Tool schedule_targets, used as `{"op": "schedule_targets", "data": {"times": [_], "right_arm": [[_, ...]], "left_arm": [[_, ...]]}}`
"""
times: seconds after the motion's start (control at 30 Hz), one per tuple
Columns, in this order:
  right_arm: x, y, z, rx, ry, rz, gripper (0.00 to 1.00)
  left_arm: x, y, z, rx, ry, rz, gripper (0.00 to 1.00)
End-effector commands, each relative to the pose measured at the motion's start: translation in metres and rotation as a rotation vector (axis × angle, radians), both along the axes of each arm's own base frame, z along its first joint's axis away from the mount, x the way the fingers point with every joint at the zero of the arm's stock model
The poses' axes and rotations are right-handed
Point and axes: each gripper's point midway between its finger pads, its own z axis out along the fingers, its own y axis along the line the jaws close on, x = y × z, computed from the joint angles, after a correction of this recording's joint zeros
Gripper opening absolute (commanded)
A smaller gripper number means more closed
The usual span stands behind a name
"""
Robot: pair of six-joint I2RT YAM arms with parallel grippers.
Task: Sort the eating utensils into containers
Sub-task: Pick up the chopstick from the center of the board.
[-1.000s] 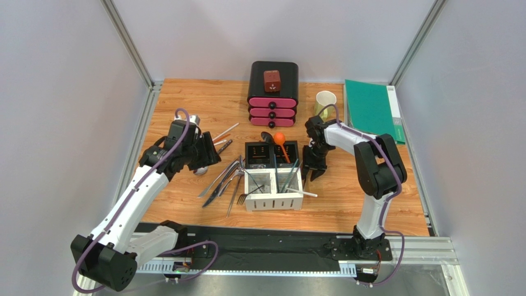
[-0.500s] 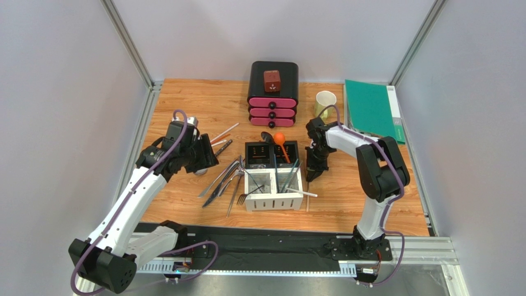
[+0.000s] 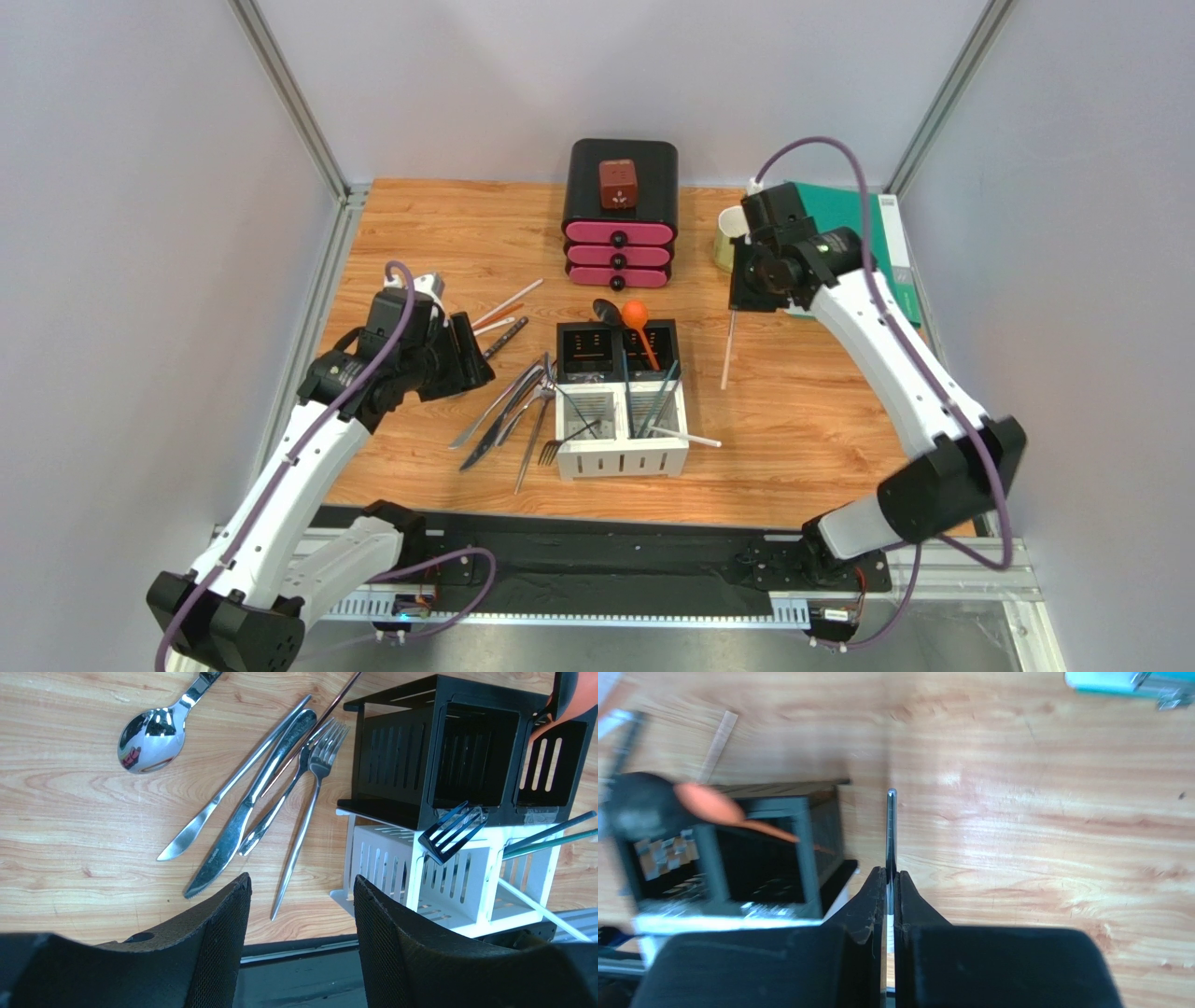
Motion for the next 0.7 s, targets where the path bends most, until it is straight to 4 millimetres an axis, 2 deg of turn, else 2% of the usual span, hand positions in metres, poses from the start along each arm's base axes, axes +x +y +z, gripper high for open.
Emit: {"op": "schedule_targets", "data": {"times": [0.0,0.1,0.2,0.23,0.27,0.3,0.33,0.37,0.43,0.53,0.67], "right_arm": [[-0.026,0.006,0.075,0.059,-0.192,0.049,0.00],[-0.048,0.018,0.091,0.092,-0.238,0.096,0.00],[-0.066,0.031,0.095,0.135,-0.240,0.119,0.00],[-0.074,0.042,0.102,0.167,-0.273,0.152,0.00],[-0.080,0.047,0.094,0.169,-0.266,0.171,0.00],[-0.079,0.053,0.094,0.174,-0.295,0.177,0.00],[-0.089,0.066,0.095,0.188,-0.313,0.226,0.00],[-0.092,0.071,0.088,0.182,-0.312,0.238,0.00],[-0.094,0.088,0.095,0.206,-0.360,0.271,0.00],[-0.092,0.100,0.102,0.220,-0.393,0.281,0.00],[-0.090,0.110,0.094,0.211,-0.395,0.302,0.00]], "left_arm": [[0.001,-0.002,0.006,-0.025,-0.045,-0.009,0.62],[-0.006,-0.002,0.007,-0.038,-0.058,-0.016,0.62],[-0.014,0.000,0.010,-0.050,-0.075,-0.025,0.62],[-0.016,-0.001,0.009,-0.053,-0.071,-0.031,0.62],[-0.018,-0.001,0.010,-0.056,-0.075,-0.036,0.62],[-0.021,-0.002,0.010,-0.061,-0.070,-0.045,0.61],[-0.023,-0.002,0.010,-0.062,-0.070,-0.050,0.61],[-0.024,-0.003,0.010,-0.066,-0.067,-0.057,0.61],[-0.028,-0.004,0.013,-0.074,-0.068,-0.067,0.61],[-0.033,-0.002,0.018,-0.082,-0.084,-0.065,0.60],[-0.039,0.001,0.022,-0.090,-0.103,-0.057,0.61]]}}
